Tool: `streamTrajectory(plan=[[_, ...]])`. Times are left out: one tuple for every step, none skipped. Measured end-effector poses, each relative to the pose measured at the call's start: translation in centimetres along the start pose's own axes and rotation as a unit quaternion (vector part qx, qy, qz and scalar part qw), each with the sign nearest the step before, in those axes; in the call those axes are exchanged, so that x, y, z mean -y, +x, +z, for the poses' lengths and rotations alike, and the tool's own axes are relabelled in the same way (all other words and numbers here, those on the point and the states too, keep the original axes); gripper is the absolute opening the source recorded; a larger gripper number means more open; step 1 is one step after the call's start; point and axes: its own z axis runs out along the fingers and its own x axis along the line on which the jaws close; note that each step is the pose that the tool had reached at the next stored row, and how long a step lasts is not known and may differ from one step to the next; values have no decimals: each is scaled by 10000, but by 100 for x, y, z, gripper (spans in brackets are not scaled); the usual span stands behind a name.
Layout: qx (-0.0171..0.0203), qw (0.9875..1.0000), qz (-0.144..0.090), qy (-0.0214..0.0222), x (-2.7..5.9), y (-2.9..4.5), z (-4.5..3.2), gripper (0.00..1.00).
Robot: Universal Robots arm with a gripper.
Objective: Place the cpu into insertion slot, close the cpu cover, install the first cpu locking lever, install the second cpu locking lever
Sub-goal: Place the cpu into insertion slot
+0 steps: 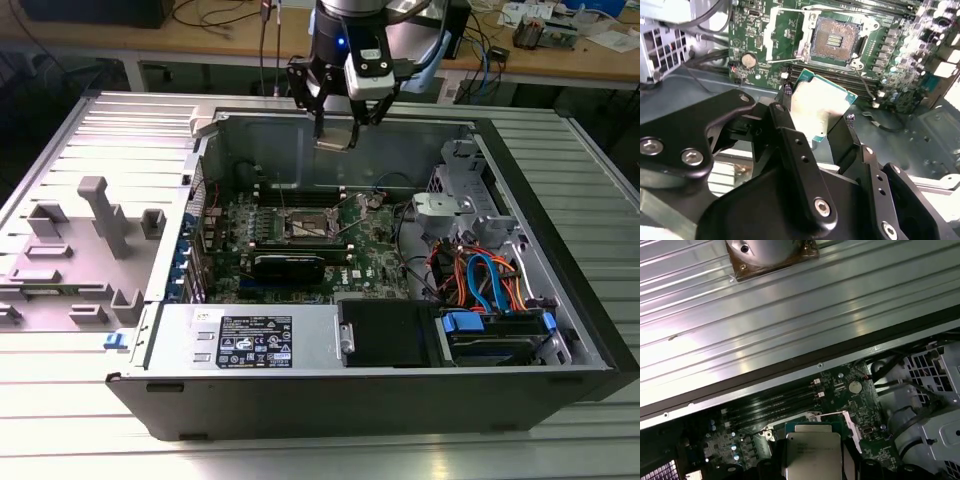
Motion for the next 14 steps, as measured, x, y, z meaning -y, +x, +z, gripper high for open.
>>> streamTrajectory(plan=[[5, 10000, 64, -1, 1, 0, 8, 54], [12, 9999, 156, -2, 2, 0, 17, 54], [16, 9998, 214, -3, 3, 0, 25, 54], [23, 9995, 300, -4, 4, -1, 38, 54], [25, 9994, 337, -4, 4, -1, 44, 54], [26, 9994, 343, -2, 5, -1, 45, 54], [27, 9994, 343, -2, 5, -1, 46, 54], [27, 9994, 343, -2, 4, -1, 47, 54], [27, 9994, 343, -2, 5, -1, 47, 54], [27, 9994, 343, -2, 4, -1, 46, 54], [27, 9994, 343, -2, 4, -1, 47, 54], [27, 9994, 343, -2, 4, -1, 47, 54], [27, 9994, 343, -2, 5, -1, 46, 54], [27, 9994, 343, -2, 4, -1, 46, 54]])
